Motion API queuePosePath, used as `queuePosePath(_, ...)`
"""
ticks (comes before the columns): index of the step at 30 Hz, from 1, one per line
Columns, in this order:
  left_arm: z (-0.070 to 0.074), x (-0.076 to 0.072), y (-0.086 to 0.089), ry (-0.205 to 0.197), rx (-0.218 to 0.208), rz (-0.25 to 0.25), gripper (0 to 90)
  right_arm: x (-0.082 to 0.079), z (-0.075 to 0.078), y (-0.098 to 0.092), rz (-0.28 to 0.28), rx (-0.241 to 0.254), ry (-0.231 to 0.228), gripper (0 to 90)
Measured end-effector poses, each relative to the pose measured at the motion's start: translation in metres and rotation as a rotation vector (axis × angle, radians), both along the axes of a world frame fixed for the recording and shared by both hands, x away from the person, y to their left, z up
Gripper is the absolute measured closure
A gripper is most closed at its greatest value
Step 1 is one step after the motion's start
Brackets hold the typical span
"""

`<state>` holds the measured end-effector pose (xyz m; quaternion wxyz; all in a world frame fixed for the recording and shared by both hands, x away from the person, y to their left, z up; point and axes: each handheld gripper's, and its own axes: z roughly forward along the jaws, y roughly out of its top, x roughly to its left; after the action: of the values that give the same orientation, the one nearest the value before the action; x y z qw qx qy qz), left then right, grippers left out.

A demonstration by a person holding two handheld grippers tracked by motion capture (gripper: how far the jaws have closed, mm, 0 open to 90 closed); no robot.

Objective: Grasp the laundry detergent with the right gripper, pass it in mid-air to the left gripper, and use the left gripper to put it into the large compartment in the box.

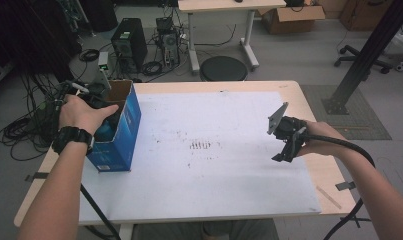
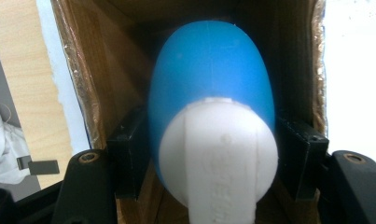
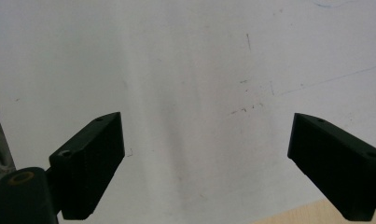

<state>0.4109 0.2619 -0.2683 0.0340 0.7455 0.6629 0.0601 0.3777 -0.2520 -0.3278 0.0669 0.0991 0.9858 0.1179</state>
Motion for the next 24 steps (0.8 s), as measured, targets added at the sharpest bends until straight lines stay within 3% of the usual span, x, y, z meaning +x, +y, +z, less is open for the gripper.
queuePosePath(13,0.005,-0.002,-0.002,-0.003,0.001,-0.007,32.3,-0.001,0.001,-0.001,0.002,0.005,0.002,10.6)
queuePosePath(24,0.041,-0.009,-0.009,-0.033,0.051,-0.042,26.5,-0.003,0.006,0.000,0.005,0.011,0.000,10.5)
